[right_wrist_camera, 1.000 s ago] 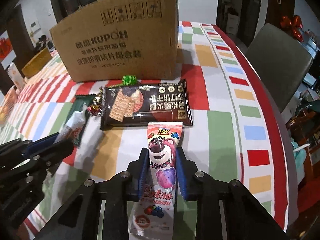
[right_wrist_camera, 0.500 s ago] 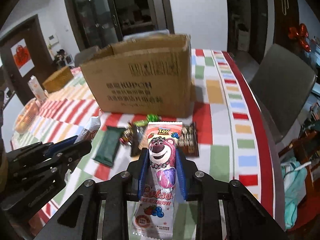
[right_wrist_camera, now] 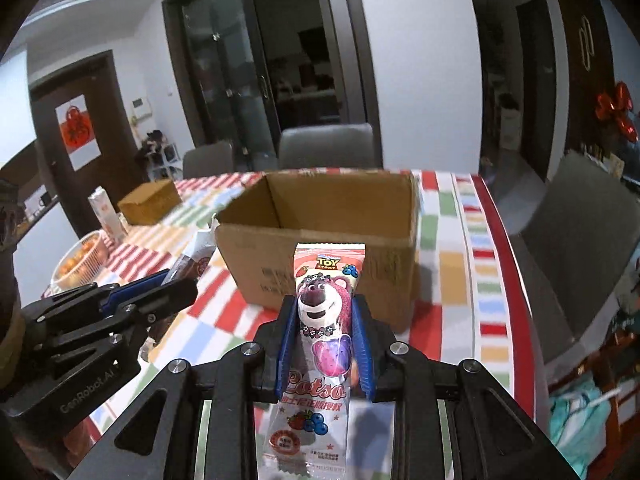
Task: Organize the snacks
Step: 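Carry both stick snacks over the cardboard box, then open both tools to drop the stick snacks into the box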
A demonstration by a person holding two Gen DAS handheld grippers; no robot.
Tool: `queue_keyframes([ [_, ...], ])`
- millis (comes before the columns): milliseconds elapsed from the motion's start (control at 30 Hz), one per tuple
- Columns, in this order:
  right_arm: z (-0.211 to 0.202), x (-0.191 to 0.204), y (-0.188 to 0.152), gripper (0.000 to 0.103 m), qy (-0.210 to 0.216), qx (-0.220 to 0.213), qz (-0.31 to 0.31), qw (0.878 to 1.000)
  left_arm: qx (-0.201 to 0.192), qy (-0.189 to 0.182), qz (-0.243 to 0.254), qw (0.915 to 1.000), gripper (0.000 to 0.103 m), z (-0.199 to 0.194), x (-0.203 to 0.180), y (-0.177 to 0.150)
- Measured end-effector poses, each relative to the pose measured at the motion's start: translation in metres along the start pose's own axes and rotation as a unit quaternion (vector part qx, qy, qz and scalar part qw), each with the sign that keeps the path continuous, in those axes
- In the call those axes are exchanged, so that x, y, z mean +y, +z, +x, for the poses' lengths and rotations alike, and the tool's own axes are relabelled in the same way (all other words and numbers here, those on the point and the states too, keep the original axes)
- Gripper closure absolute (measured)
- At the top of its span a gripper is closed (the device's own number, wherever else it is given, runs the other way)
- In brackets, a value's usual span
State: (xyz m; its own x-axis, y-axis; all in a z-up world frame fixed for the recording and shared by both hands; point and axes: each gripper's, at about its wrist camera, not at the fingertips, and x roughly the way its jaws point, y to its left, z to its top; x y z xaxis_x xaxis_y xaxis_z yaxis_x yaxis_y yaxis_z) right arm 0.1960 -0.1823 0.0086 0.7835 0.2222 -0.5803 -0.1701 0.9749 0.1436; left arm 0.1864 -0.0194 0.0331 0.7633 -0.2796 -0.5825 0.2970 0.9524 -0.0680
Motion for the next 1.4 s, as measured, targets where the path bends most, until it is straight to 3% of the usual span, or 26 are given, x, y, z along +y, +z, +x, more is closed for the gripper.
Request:
queue_keyframes([
  [233,0.007,0.002,0.043,0.075,0.004,-0.017,-0.011,1.0,-0.012,0.007,0.005,0.9999,0.084,0.008,0.013,0.037],
  [700,0.057,-0.005,0.101,0.075,0.006,-0.006,-0.028,1.0,0.025,0.007,0.005,0.9997,0.084,0.068,0.037,0.092],
  [933,0.082,-0.01,0.121,0.075,-0.007,-0.002,-0.033,0.999,0.048,0.009,-0.001,0.9988,0.084,0.098,0.046,0.1],
  [1233,0.115,-0.012,0.121,0.074,-0.007,0.02,-0.033,0.999,0.062,0.017,0.0,0.9979,0.08,0.131,0.051,0.103],
  [1333,0.121,-0.015,0.117,0.051,-0.026,0.016,-0.028,0.999,0.055,0.032,0.0,0.9979,0.059,0.131,0.053,0.101],
  [1400,0.118,-0.016,0.112,0.049,-0.042,0.005,-0.031,0.999,0.049,0.044,0.001,0.9978,0.059,0.128,0.055,0.097],
])
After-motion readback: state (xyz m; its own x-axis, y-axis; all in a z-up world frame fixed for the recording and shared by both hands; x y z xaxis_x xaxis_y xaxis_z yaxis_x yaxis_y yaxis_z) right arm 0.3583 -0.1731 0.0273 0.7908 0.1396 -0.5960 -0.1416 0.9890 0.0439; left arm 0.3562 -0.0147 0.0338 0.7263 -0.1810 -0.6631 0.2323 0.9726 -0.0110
